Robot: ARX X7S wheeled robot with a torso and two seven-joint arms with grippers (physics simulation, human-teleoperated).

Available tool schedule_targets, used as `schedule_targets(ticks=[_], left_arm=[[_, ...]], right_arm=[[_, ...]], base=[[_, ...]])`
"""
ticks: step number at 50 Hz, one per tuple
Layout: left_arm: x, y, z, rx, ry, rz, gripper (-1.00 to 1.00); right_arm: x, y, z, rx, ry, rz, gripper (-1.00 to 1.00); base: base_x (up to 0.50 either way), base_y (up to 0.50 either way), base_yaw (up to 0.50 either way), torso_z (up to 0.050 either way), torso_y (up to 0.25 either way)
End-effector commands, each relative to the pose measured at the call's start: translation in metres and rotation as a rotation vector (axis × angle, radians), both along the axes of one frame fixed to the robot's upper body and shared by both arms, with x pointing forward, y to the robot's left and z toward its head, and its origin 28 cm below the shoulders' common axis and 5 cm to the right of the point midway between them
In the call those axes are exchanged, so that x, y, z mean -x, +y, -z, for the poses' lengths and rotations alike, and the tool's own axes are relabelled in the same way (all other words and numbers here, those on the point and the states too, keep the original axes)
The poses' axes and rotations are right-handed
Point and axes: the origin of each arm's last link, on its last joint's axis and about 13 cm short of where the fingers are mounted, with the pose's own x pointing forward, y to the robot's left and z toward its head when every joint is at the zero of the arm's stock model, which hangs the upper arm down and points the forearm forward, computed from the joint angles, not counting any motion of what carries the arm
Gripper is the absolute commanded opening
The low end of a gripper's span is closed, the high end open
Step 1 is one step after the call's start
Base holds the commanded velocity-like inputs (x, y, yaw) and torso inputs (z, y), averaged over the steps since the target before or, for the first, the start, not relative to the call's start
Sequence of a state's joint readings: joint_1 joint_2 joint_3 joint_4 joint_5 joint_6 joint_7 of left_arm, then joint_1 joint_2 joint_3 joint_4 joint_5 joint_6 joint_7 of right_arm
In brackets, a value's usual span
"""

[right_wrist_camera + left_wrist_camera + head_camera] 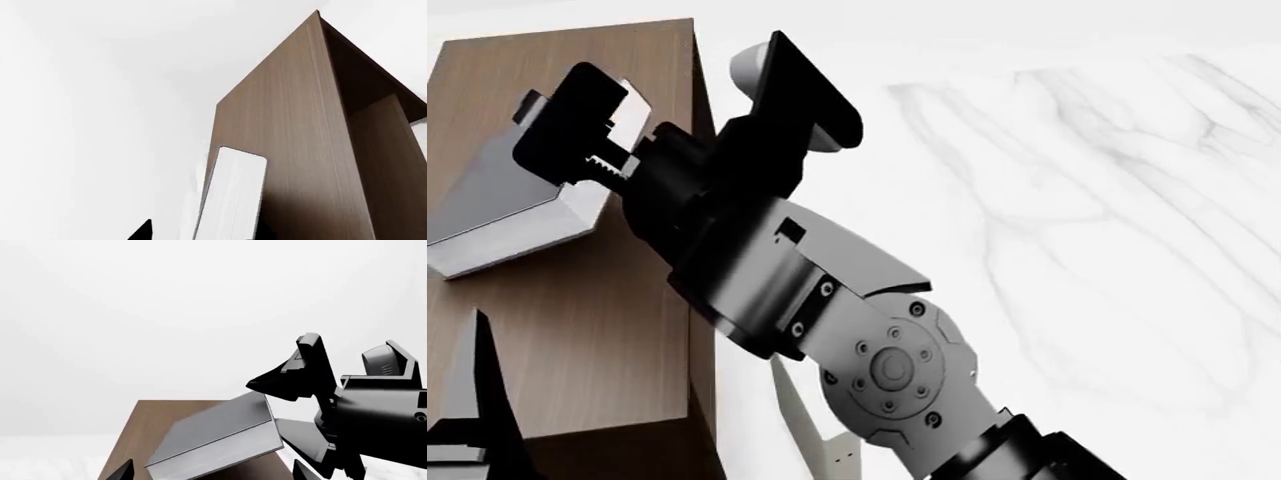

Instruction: Pick up the book in the middle and place it on the cabinet shelf.

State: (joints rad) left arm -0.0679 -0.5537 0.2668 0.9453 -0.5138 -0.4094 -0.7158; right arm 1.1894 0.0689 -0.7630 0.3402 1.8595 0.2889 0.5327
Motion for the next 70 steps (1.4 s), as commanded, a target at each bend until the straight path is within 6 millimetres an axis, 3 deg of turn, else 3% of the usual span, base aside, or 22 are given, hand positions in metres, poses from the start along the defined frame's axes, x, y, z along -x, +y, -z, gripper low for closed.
schedule_targets(ticks=[1, 14, 33, 35, 41, 44, 51, 58, 65, 67, 68, 70], left_arm=[[0.0, -0.001, -0.001, 0.0, -0.001, 0.001, 1.0], [-0.002, -0.002, -0.003, -0.002, -0.005, 0.008, 1.0], [-0.002, -0.003, -0.001, -0.001, 0.0, 0.009, 1.0], [-0.002, -0.003, -0.002, 0.0, -0.003, 0.008, 1.0], [-0.005, -0.003, -0.012, -0.011, -0.027, 0.017, 1.0], [-0.016, -0.005, -0.024, -0.048, -0.065, 0.025, 1.0], [-0.054, -0.008, -0.091, -0.078, -0.197, 0.042, 1.0], [-0.084, -0.012, -0.137, -0.107, -0.268, 0.042, 1.0], [-0.104, -0.015, -0.169, -0.123, -0.318, 0.038, 1.0], [-0.11, -0.014, -0.175, -0.128, -0.33, 0.021, 1.0], [-0.116, -0.013, -0.181, -0.126, -0.331, 0.025, 1.0], [-0.121, -0.012, -0.187, -0.126, -0.335, 0.019, 1.0]], right_arm=[[-0.004, -0.007, -0.006, 0.001, -0.04, 0.047, 1.0], [-0.006, -0.024, -0.008, -0.012, -0.057, 0.094, 1.0], [-0.01, -0.052, 0.009, -0.039, -0.035, 0.198, 1.0], [-0.008, -0.059, 0.01, 0.052, -0.137, 0.279, 1.0], [0.0, -0.078, 0.004, 0.033, -0.251, 0.366, 1.0], [0.005, -0.086, -0.005, 0.055, -0.311, 0.408, 1.0], [0.021, -0.1, -0.053, 0.048, -0.436, 0.492, 1.0], [0.026, -0.111, -0.078, 0.104, -0.533, 0.555, 1.0], [0.023, -0.117, -0.1, 0.18, -0.594, 0.626, 1.0], [0.021, -0.12, -0.109, 0.223, -0.621, 0.731, 1.0], [0.021, -0.123, -0.118, 0.353, -0.685, 0.82, 1.0], [0.022, -0.125, -0.125, 0.386, -0.716, 0.858, 1.0]], base=[[0.0, 0.0, 0.0, 0.0, 0.0], [0.0, 0.0, 0.0, 0.0, 0.001], [0.0, 0.0, 0.0, 0.0, 0.0], [0.0, 0.0, 0.0, 0.0, 0.0], [0.0, 0.0, 0.0, 0.0, 0.0], [0.0, 0.0, 0.0, 0.0, 0.0], [0.0, 0.0, 0.0, 0.0, 0.001], [0.0, 0.0, 0.0, 0.0, 0.0], [0.0, 0.0, 0.0, 0.0, 0.0], [0.0, 0.0, 0.0, 0.0, 0.0], [0.0, 0.0, 0.0, 0.0, 0.0], [0.0, 0.0, 0.0, 0.0, 0.0]])
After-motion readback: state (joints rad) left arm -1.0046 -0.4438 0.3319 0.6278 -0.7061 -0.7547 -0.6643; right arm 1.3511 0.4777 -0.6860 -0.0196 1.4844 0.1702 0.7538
